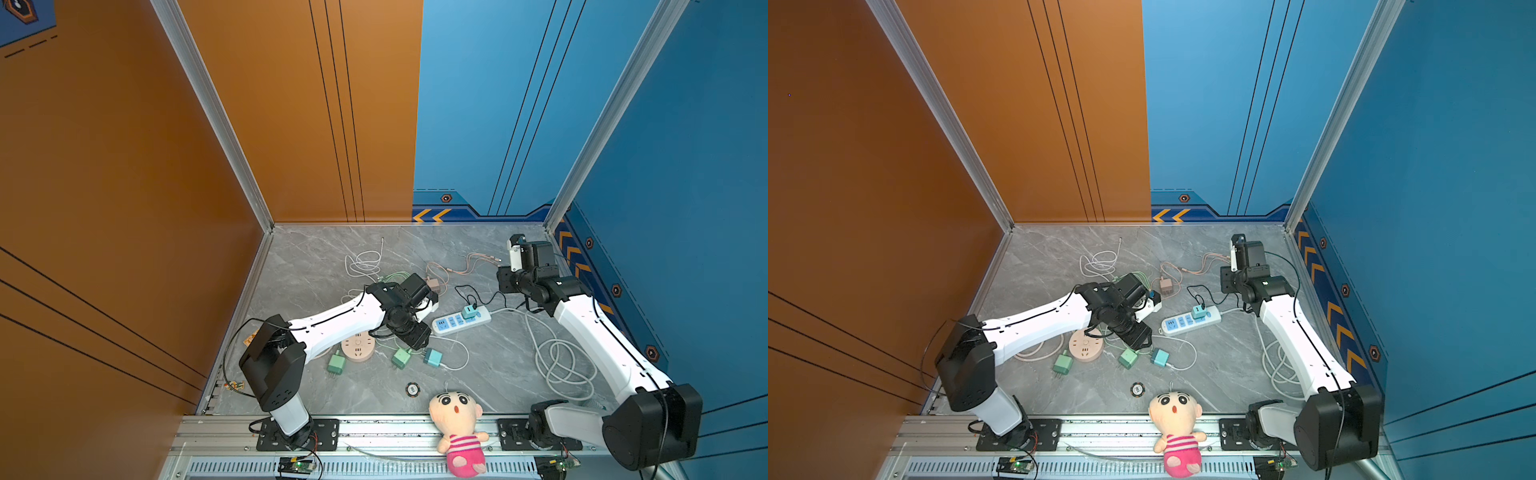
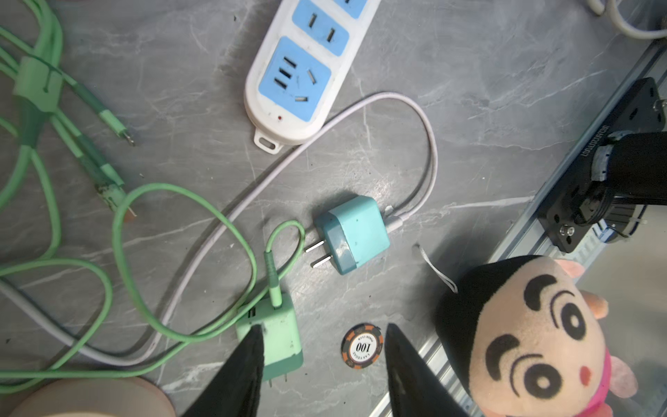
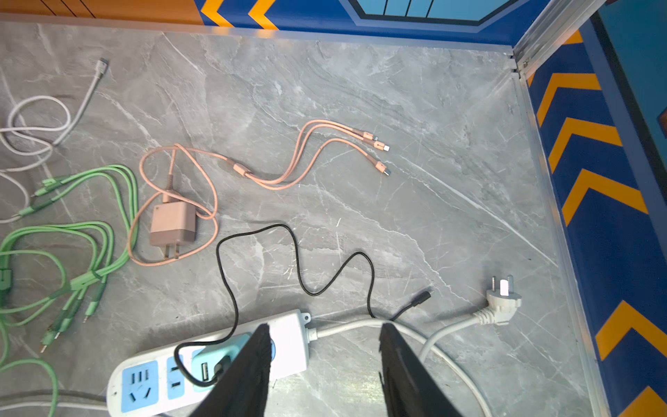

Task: Insert plugs into power strip
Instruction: Pick up the plug from the bottom-center of the table.

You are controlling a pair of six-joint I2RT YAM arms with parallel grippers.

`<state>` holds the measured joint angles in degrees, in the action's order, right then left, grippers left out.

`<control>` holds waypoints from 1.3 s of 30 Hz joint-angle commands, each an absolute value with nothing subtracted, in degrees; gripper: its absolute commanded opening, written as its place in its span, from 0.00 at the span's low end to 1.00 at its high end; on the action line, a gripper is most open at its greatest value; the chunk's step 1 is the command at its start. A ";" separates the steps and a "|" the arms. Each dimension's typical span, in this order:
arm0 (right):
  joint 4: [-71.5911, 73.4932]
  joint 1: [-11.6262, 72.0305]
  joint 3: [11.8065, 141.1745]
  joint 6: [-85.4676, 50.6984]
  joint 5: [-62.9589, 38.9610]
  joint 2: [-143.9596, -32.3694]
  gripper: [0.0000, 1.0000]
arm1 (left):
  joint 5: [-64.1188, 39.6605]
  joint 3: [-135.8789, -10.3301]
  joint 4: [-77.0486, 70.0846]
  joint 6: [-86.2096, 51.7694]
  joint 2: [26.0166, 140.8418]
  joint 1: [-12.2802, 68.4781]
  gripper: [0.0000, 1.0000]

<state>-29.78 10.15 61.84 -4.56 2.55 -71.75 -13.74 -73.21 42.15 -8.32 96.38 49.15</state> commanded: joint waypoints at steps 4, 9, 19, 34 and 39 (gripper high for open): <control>-28.32 10.63 59.12 -6.50 0.68 -68.45 0.51 | -12.77 -75.53 44.09 -5.16 101.38 53.64 0.55; -28.22 10.80 57.54 -6.63 -0.34 -67.79 0.52 | -13.00 -76.43 44.33 0.43 102.46 56.51 0.63; -27.70 10.86 54.76 -6.90 -0.94 -64.52 0.53 | 0.31 -80.13 50.16 15.18 106.71 57.00 0.72; -27.77 8.09 51.85 -6.72 -0.92 -58.97 0.56 | -1.80 -82.63 47.70 21.97 111.90 57.80 0.74; -27.42 7.48 50.72 -6.95 -1.57 -58.89 0.56 | -3.03 -82.15 45.79 22.58 112.87 58.30 0.71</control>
<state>-28.12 7.84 52.01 -6.26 -0.27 -59.55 -0.93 -81.45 46.81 21.06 112.31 57.67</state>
